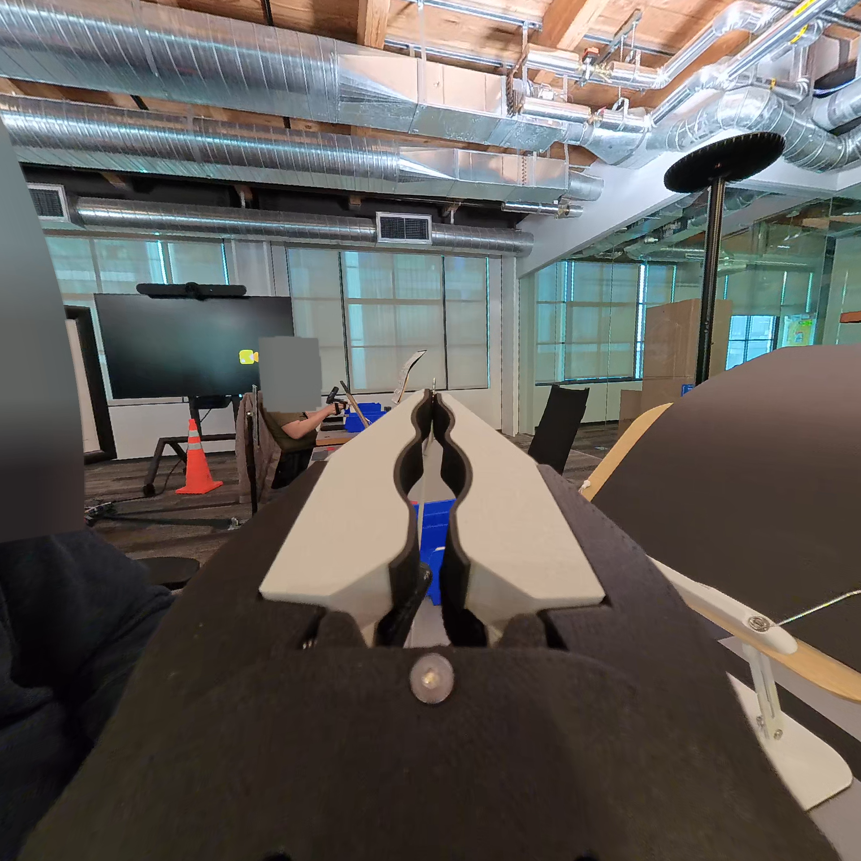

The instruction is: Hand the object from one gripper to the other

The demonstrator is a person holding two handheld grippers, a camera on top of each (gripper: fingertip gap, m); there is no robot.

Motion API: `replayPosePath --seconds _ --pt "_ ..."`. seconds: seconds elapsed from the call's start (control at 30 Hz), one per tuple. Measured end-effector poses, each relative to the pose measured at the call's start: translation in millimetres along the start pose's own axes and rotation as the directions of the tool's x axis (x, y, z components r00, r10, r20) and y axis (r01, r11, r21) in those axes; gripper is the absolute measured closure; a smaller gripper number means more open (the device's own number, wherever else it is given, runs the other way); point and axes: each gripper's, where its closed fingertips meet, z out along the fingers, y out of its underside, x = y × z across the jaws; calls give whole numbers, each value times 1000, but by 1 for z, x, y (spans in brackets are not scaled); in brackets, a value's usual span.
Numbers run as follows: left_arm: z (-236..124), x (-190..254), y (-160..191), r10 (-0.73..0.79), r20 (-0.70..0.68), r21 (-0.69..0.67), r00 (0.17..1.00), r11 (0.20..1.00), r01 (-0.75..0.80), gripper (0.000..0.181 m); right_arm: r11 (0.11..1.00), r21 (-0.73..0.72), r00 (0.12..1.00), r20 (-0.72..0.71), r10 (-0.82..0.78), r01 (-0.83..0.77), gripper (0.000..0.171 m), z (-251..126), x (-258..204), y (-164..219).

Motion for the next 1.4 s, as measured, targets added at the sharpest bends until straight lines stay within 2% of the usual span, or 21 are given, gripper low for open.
replayPosePath --seconds 0.07,0.23,0.63,0.87,1.07,1.17,1.27,1.4 --pt "2 2 0 -4 -14 -3 1000 1000 4 144 1000 1 1000 2 4 -4 171 1 -1 1" --pt "1 8 -3 4 -44 2 999 1000 -4 167 1000 -1 1000 -2 13 -13 171 -2 -1 3" --pt "-15 16 -45 142 -9 -2 990 990 -142 169 1000 -5 998 -58 14 -14 171 -32 12 5" --pt "-16 21 -58 287 37 -148 957 949 -279 169 999 -27 996 -85 36 -38 171 -49 16 24" --pt "-17 18 -66 475 60 -388 878 821 -418 169 995 -81 992 -120 40 -50 171 -61 22 50" --pt "-22 14 -66 551 53 -491 833 741 -458 169 987 -161 988 -157 -10 -16 152 -68 26 57" --pt "-26 6 -61 628 25 -619 778 621 -481 169 971 -232 980 -173 -103 61 150 -75 23 54" --pt "-26 0 -53 680 -29 -718 733 495 -489 169 934 -324 980 -79 -184 150 150 -69 3 46"
